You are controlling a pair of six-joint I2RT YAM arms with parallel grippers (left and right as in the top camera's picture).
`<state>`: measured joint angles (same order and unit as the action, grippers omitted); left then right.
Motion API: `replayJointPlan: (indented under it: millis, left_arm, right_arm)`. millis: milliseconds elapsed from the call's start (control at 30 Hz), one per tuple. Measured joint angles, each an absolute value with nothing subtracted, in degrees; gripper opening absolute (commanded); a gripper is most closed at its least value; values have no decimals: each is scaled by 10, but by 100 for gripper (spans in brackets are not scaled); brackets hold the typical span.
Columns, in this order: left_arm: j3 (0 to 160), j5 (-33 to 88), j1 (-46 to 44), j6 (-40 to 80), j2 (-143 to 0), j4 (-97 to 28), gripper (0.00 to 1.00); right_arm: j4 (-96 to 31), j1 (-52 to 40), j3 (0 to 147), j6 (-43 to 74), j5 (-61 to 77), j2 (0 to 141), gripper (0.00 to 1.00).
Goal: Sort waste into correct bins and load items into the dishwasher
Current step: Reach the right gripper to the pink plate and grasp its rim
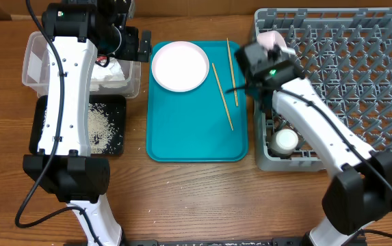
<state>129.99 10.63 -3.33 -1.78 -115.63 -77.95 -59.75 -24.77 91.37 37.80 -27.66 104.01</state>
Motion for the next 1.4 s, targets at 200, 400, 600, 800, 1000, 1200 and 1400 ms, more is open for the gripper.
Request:
replayJointPlan:
  millis: [200, 400, 600, 800, 1000, 1200, 1400]
  left_arm:
    - [1300, 106, -33, -18, -1156, -780, 100]
    - [1300, 106, -33, -18, -1156, -780, 100]
    - [1300, 106, -33, -18, -1156, -780, 100]
    - [1300, 106, -33, -18, -1156, -780, 100]
    - [1300, 106, -33, -18, -1156, -780, 100]
    - [1300, 106, -33, -18, -1156, -780, 100]
    - [1300, 106, -33, -18, -1156, -780, 100]
  right_arm:
    - [-523, -248, 987, 342, -151, 1019, 69]
    - [-438, -248, 990, 363, -73, 1045, 64]
    - [-375, -249, 990, 403, -19, 1140, 60]
    - [-327, -260, 990, 442, 14, 1235, 49]
    - [-282, -286, 990, 476, 32, 1279, 46]
    - [-285, -296, 990, 500, 45, 1310, 42]
    - [-291, -296, 990, 507, 45, 1317, 31]
